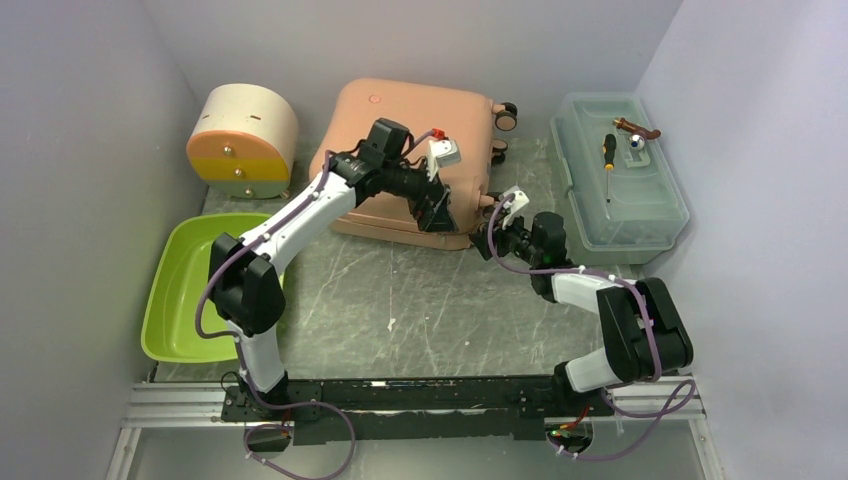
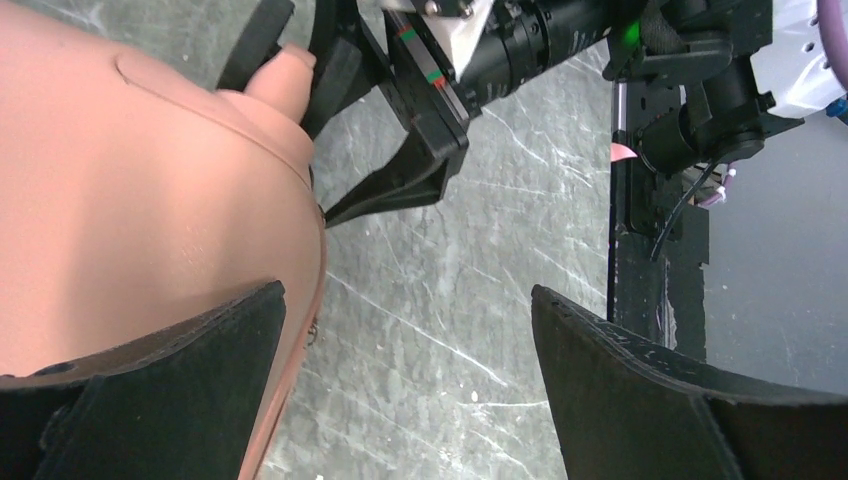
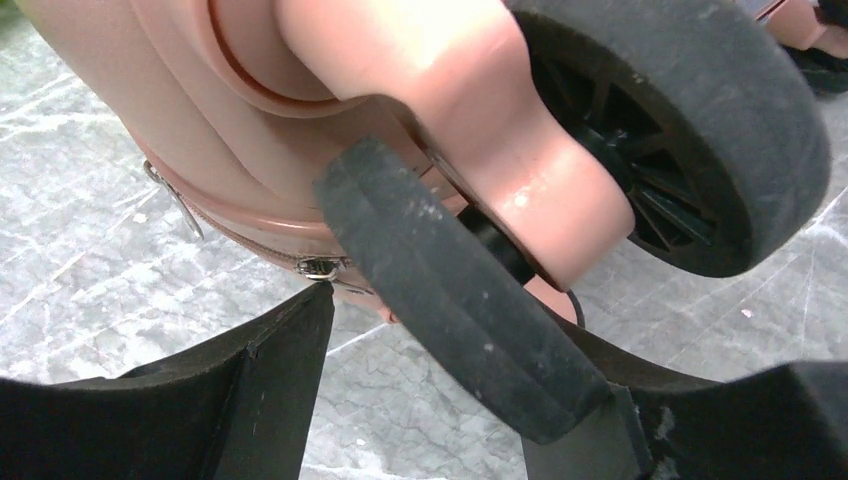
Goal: Open, take out, and arrange the luggage
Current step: Pick up the zipper from the luggage.
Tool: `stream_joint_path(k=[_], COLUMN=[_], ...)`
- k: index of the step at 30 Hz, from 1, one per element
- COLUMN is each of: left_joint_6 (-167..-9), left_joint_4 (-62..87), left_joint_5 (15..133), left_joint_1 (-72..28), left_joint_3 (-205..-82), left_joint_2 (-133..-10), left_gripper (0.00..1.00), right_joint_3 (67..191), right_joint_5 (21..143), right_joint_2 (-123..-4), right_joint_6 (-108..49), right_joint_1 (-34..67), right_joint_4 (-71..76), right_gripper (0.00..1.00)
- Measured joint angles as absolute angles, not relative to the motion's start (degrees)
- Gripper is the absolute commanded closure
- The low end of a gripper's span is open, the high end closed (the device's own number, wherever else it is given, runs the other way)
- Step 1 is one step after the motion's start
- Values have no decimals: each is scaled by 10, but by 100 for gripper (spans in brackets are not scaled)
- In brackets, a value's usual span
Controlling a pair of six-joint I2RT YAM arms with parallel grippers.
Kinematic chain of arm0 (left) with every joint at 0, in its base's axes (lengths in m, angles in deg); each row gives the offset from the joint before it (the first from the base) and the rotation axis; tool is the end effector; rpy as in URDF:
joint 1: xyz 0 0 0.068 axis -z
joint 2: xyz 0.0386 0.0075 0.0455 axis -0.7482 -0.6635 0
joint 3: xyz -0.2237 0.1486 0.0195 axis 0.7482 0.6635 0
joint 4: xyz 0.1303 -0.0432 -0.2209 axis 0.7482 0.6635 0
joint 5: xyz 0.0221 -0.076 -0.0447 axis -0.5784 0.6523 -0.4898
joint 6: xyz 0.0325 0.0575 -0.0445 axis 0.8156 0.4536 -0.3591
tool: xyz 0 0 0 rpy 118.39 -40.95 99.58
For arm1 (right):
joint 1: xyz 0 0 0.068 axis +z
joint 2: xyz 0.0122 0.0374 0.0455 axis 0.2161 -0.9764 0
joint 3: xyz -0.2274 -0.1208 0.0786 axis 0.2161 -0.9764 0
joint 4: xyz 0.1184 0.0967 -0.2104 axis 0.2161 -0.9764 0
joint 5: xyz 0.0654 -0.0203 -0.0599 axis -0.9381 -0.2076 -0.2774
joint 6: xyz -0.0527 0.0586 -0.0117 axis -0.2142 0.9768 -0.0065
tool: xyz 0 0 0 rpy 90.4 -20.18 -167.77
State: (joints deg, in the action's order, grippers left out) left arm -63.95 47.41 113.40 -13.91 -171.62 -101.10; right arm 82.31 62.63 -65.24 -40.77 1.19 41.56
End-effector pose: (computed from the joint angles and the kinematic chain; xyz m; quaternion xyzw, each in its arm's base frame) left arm 0.3273 -0.2867 0.3296 0.4901 0.6818 -0.4339 0.3265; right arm 0.2940 0.1035 0.1751 -0.2617 0.7408 0.2321 0.5735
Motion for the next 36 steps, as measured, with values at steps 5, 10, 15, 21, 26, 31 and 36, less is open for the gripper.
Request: stream_joint_path(k=[5, 10, 15, 21, 26, 31, 36], left_joint_6=[-639, -642, -664, -693, -716, -708, -661], left_joint_4=[465, 444, 418, 374, 353, 367, 431], left_joint_5=[1128, 1146, 1188, 1221, 1239, 1240, 1233], left_joint_1=[-144, -155, -157, -155, -145, -141, -152], left_joint_3=[-1666, -1623, -1586, -1577, -1574, -1580, -1634], left_joint_2=[-983, -969, -968, -985, -999, -1002, -996], left_gripper=[0, 0, 1, 1, 1, 1, 1], right_joint_3=[830, 825, 840, 850, 853, 816, 784], right_joint_5=[629, 590, 465, 336, 253, 242, 332], right_joint_2=[-626, -541, -508, -488, -492, -448, -449], right_joint_6=[-406, -464, -569, -639, -697, -689, -654], right_joint_1=[13, 9, -20, -111, -121, -111, -53], right_joint_4=[366, 284, 177, 110, 39, 82, 185], right_gripper=[38, 38, 40, 36, 35, 37, 38])
